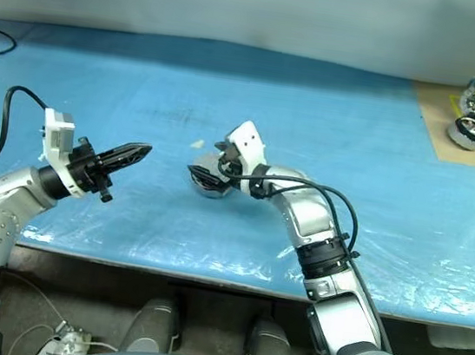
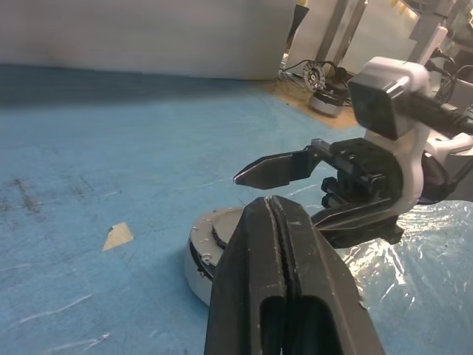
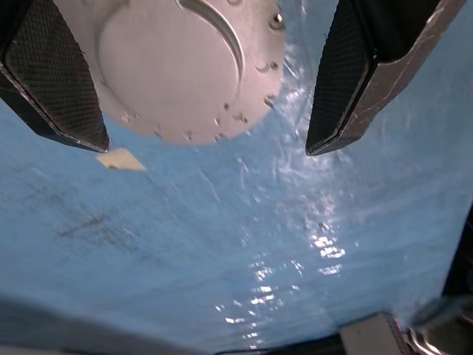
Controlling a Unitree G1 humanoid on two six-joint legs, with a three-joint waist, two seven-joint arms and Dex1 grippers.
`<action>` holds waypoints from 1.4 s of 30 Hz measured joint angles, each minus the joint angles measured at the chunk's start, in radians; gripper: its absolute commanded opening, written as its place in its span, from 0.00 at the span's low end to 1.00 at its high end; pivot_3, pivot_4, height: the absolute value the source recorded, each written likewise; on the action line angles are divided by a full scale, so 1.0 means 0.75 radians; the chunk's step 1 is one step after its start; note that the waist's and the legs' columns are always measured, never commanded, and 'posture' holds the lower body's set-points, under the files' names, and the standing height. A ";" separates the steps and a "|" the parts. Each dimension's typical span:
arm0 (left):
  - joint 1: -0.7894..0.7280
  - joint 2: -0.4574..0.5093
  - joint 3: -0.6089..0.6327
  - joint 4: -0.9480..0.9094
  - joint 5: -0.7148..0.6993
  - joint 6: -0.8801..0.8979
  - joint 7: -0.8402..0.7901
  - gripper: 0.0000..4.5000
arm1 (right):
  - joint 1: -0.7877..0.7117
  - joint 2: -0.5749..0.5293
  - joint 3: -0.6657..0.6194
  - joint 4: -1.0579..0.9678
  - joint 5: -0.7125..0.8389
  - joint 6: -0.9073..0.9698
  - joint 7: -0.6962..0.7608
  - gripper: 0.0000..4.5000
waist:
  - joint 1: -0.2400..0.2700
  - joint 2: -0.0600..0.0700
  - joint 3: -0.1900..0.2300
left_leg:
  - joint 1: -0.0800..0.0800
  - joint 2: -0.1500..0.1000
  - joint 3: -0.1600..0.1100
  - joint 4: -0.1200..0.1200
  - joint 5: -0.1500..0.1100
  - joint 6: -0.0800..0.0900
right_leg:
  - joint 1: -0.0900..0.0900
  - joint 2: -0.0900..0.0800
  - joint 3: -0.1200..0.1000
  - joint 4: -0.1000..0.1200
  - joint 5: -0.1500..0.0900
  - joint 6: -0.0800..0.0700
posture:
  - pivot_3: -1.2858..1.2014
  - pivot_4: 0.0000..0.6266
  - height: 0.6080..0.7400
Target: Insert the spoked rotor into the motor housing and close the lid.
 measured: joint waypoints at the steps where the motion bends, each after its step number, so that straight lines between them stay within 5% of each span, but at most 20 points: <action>1: -0.010 -0.004 -0.016 0.007 0.005 -0.011 -0.005 0.00 | 0.011 -0.008 0.000 0.008 -0.014 -0.010 -0.003 0.99 | -0.001 0.000 0.000 | 0.000 0.000 0.000 0.000 0.000 0.000 | 0.000 0.000 0.000 0.000 0.000 0.000 | 0.52 0.24 1.00; 11: -0.135 -0.022 -0.127 0.206 0.097 -0.141 -0.089 0.00 | 0.058 0.000 -0.001 0.077 -0.104 -0.089 -0.028 0.99 | -0.022 0.000 0.000 | 0.001 0.001 0.000 0.000 0.000 0.000 | -0.001 0.002 0.000 0.001 0.003 0.005 | 0.52 0.24 1.00; 28: -0.126 -0.022 -0.138 0.205 0.123 -0.166 -0.085 0.00 | 0.044 0.011 0.019 0.001 -0.156 -0.141 0.006 0.99 | -0.017 0.000 0.000 | 0.001 0.002 0.001 0.000 0.000 0.000 | -0.001 0.002 0.000 0.001 0.003 0.004 | 0.52 0.24 1.00; 42: -0.122 -0.022 -0.142 0.230 0.160 -0.204 -0.066 0.00 | -0.034 0.123 0.021 0.291 -0.223 -0.276 -0.026 0.99 | -0.017 0.000 0.000 | 0.003 0.002 0.001 0.002 0.000 0.000 | 0.001 0.001 0.001 0.002 0.000 0.000 | 0.52 0.24 1.00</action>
